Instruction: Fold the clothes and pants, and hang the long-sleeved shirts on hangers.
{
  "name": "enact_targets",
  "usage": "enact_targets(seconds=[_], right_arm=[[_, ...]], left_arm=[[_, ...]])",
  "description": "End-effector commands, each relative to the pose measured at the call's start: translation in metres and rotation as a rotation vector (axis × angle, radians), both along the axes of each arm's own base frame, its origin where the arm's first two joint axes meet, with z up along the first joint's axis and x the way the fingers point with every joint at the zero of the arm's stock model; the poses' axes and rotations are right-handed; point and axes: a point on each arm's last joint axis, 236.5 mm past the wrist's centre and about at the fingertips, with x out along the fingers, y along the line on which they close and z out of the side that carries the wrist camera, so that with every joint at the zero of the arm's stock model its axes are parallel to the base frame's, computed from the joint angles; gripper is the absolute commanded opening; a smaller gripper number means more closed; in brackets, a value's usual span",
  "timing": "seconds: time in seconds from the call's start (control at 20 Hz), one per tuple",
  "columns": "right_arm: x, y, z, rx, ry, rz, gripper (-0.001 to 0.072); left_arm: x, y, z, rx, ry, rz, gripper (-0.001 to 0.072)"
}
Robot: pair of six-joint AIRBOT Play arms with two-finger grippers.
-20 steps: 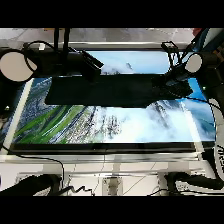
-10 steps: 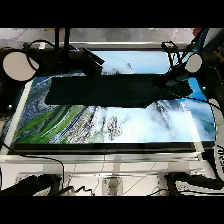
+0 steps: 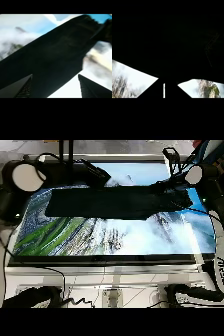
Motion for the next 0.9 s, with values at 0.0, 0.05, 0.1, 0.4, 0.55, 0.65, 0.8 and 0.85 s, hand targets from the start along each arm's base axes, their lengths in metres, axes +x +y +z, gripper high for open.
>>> enact_targets(seconds=[0.0,0.05,0.1,0.4,0.55,0.65,0.8,0.85], right_arm=[[0.013,0.013,0.014,0.074,-0.07,-0.006,0.0021],[0.016,0.019,0.02,0.109,-0.087,-0.005,0.0021],[0.018,0.025,0.025,0.144,-0.102,-0.004,0.0021],[0.019,0.034,0.02,0.186,-0.081,0.002,0.0022],[0.015,0.038,0.002,0.189,-0.016,0.011,0.0022],[0.012,0.037,-0.002,0.183,0.002,0.014,0.0022],[0.013,0.037,-0.004,0.18,0.005,0.013,0.0022],[0.013,0.037,-0.005,0.18,0.008,0.013,0.0022]], left_arm=[[0.057,0.077,-0.044,0.123,0.054,0.306,0.066],[0.071,0.103,-0.058,0.115,0.096,0.371,0.066],[0.084,0.134,-0.07,0.112,0.13,0.438,0.066],[0.104,0.326,-0.089,-0.171,0.288,0.808,0.0659],[0.099,0.404,-0.1,-0.388,0.344,0.927,0.0659],[0.097,0.438,-0.111,-0.53,0.376,0.914,0.0649],[0.085,0.478,-0.162,-0.566,0.482,0.938,0.0649],[0.082,0.485,-0.181,-0.576,0.529,0.946,0.0649]])
